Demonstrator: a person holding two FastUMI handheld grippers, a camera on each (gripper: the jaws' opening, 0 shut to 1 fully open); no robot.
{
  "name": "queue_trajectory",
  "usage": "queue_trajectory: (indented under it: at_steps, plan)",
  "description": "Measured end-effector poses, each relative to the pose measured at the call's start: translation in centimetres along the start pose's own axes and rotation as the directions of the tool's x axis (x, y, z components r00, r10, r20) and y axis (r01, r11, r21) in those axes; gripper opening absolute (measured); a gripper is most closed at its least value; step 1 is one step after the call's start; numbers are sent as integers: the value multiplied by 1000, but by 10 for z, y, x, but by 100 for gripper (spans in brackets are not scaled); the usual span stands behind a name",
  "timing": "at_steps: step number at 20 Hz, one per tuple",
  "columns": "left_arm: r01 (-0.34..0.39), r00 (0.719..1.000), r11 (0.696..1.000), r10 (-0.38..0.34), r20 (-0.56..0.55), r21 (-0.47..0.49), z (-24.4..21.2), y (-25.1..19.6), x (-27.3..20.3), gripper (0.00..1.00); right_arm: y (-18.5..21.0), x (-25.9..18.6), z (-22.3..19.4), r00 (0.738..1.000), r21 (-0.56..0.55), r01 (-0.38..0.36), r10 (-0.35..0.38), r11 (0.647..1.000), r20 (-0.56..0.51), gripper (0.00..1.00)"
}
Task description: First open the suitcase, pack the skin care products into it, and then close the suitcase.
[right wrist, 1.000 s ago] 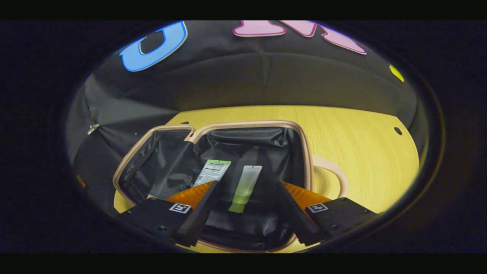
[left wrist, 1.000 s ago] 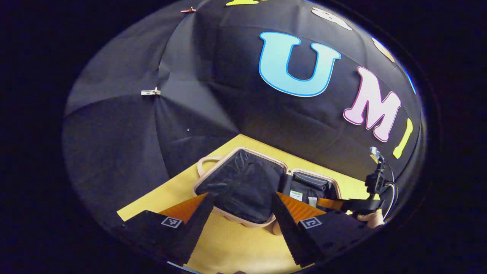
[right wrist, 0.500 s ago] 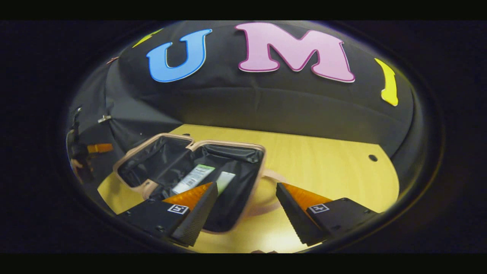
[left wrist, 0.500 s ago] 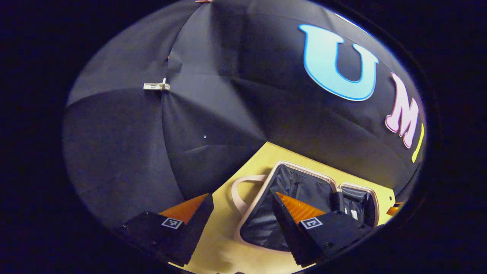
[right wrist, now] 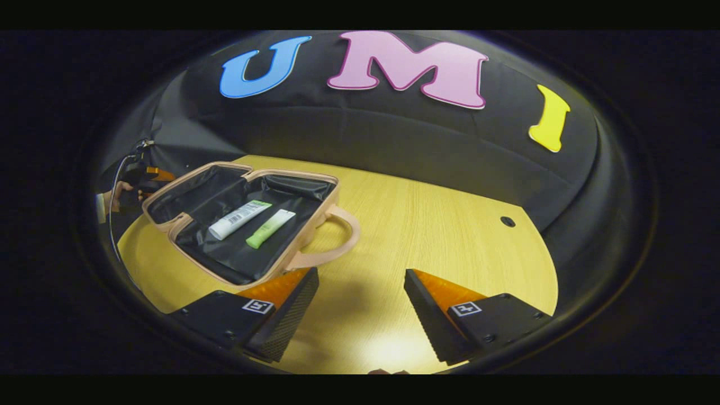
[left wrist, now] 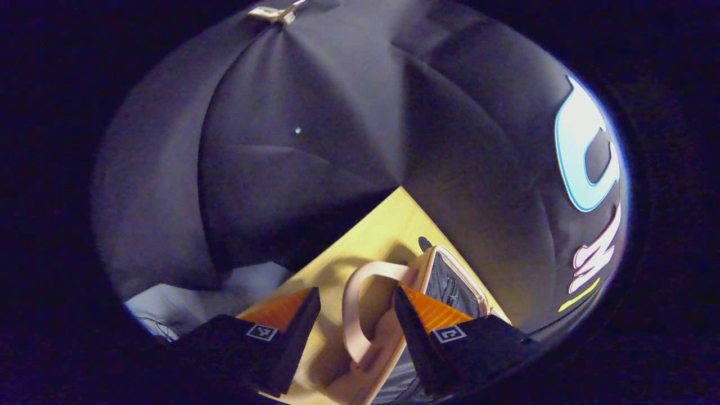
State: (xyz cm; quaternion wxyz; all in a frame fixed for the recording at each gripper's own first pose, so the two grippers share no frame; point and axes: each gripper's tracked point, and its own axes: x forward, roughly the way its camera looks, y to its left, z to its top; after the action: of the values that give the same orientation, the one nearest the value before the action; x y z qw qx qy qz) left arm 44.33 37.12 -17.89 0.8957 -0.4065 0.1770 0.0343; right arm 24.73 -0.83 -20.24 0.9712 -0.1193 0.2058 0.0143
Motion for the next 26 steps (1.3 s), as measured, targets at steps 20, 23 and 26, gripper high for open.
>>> queue_trajectory:
  at_steps: [20, 23, 26]
  plan:
    - [168, 967, 685, -254, 16, 709, -104, -357, -198, 6, -109, -73, 70, 984, 164, 38, -66, 986, 167, 97]
    - [238, 966, 688, -239, -95, 686, -208, -382, -167, 6, -133, -83, 65, 981, 194, 30, -67, 981, 183, 96]
    - [231, 973, 705, -156, -171, 671, -280, -357, -130, 7, -159, -94, 70, 976, 226, 28, -76, 974, 206, 96]
